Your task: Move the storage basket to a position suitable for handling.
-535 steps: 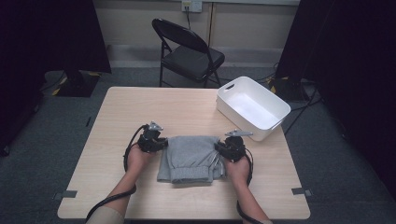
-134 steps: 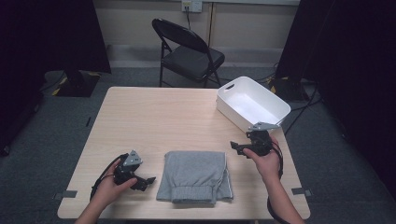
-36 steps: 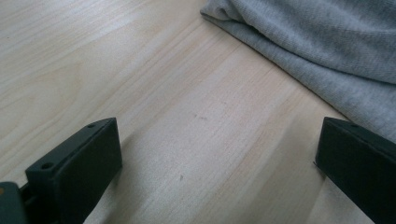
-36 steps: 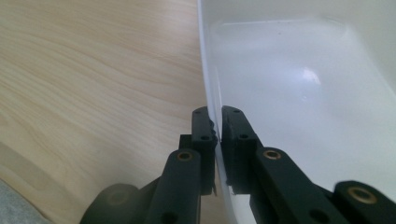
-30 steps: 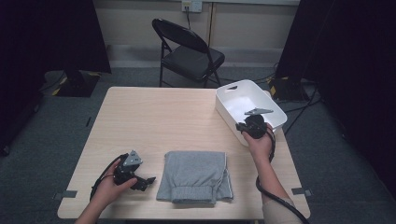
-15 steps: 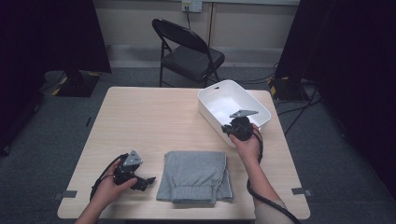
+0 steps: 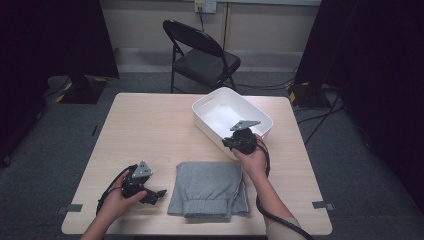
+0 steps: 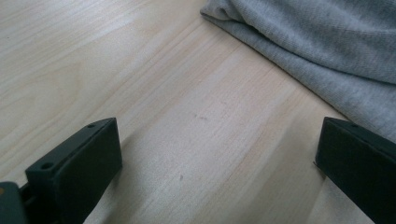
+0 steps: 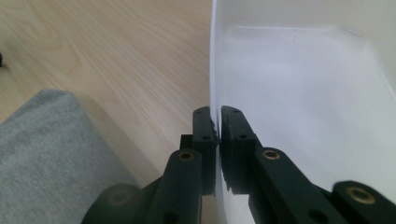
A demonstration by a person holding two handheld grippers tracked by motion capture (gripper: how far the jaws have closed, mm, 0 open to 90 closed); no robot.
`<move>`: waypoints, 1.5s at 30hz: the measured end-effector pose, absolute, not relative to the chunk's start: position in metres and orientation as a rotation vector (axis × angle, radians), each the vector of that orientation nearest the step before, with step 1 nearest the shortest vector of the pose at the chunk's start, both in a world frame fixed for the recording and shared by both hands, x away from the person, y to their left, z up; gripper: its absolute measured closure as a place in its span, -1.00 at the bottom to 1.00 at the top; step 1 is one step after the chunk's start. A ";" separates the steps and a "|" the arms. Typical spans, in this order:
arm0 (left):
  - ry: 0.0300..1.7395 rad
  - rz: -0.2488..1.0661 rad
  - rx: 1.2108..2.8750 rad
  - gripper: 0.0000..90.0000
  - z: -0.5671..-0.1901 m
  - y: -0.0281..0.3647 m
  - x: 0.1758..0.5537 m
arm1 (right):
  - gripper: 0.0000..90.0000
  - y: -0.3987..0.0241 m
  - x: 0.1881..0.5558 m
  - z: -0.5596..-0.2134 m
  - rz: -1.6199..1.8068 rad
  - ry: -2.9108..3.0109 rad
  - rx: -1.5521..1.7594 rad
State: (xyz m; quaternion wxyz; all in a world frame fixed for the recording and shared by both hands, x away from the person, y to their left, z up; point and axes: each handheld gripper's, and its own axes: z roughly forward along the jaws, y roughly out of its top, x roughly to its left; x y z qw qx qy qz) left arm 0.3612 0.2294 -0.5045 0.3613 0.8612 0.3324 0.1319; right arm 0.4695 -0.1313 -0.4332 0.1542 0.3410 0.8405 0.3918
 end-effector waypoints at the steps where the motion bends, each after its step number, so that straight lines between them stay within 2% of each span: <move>1: 0.856 0.340 2.219 -1.00 -0.504 0.229 0.361 | 0.88 -0.130 0.469 -0.433 1.128 2.416 0.971; 11: 0.856 0.340 2.220 -1.00 -0.504 0.229 0.361 | 0.83 -0.129 0.466 -0.434 1.164 2.440 0.980; 14: 0.856 0.340 2.220 -1.00 -0.504 0.229 0.361 | 0.57 -0.134 0.464 -0.434 1.176 2.404 1.049; 21: 0.856 0.340 2.219 -1.00 -0.504 0.229 0.361 | 0.39 -0.143 0.457 -0.424 1.128 2.388 1.085; 29: 0.856 0.340 2.219 -1.00 -0.504 0.229 0.361 | 0.32 -0.158 0.449 -0.405 1.144 2.311 1.156; 33: 0.856 0.340 2.219 -1.00 -0.504 0.229 0.361 | 0.22 -0.166 0.447 -0.403 1.080 2.276 1.190; 45: 0.856 0.340 2.219 -1.00 -0.504 0.229 0.361 | 0.08 -0.185 0.445 -0.407 1.051 2.187 1.277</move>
